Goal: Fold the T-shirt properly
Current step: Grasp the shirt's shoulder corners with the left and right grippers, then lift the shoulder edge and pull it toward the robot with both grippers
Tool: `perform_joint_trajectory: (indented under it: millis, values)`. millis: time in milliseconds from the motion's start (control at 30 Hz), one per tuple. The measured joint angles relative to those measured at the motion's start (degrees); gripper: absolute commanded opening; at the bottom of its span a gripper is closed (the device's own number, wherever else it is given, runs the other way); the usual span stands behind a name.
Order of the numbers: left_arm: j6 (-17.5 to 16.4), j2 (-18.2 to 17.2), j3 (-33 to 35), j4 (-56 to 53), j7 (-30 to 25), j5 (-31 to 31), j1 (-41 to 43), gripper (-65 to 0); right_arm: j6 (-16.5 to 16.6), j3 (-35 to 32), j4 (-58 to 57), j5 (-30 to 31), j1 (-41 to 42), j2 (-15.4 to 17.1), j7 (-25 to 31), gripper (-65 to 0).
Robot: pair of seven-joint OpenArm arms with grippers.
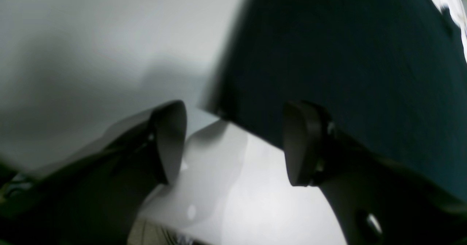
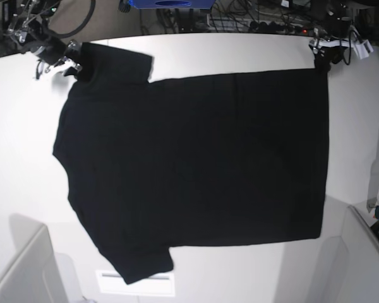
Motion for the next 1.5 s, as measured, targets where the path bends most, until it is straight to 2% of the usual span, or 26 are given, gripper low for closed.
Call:
perform_joint_trajectory:
  millis: [200,400,567,733,800,900,967,1133,1233,1500]
  values:
    - [0.0,1.1,-2.7,0.0,5.7,0.2,-3.9,-25.3,0.0,0.0,0.0,0.0,-0.1,0.0,-0.1,-65.0]
    - [-0.2,1.1,-2.6,0.1,8.8,0.2,-5.7,-25.5,0.0,0.0,0.4,0.0,-0.1,0.0,-0.1,-65.0]
    - [-0.2,1.1,-2.4,0.1,8.7,0.2,-5.7,-25.7,-0.1,-0.1,3.3,-3.0,-0.5,-0.2,-0.7,-65.0]
    - [-0.2,1.1,-2.3,0.1,8.8,0.2,-6.0,-25.8,-0.2,-0.1,3.7,-3.3,-0.6,-0.2,-0.8,-65.0]
    - [0.0,1.1,-2.3,0.0,9.2,0.2,-6.8,-30.1,-0.2,-0.1,3.7,-3.2,-0.6,-0.2,-0.8,-65.0]
    - [0.0,1.1,-2.1,-0.6,10.0,0.3,-7.3,-42.9,-0.2,-0.1,3.8,-3.2,-0.6,-0.1,-1.0,-65.0]
    - [0.0,1.2,-2.2,-1.1,10.0,0.2,-7.3,-49.0,-0.2,-0.1,3.8,-3.2,-0.6,-0.2,-0.9,-65.0]
    - [-0.3,1.2,-0.8,-2.3,9.3,-0.5,-7.8,-55.5,-0.2,-0.1,3.8,-3.2,-0.6,-0.1,-0.9,-65.0]
    - [-0.3,1.1,-0.8,-3.1,9.3,-0.4,-7.9,-65.0,-0.2,-0.1,3.8,-3.2,-0.6,-0.1,-0.9,-65.0]
    - [0.1,0.6,-0.9,-2.1,10.2,0.3,-8.0,-65.0,-0.3,-0.1,4.6,-3.4,-1.3,-0.2,-0.7,-65.0]
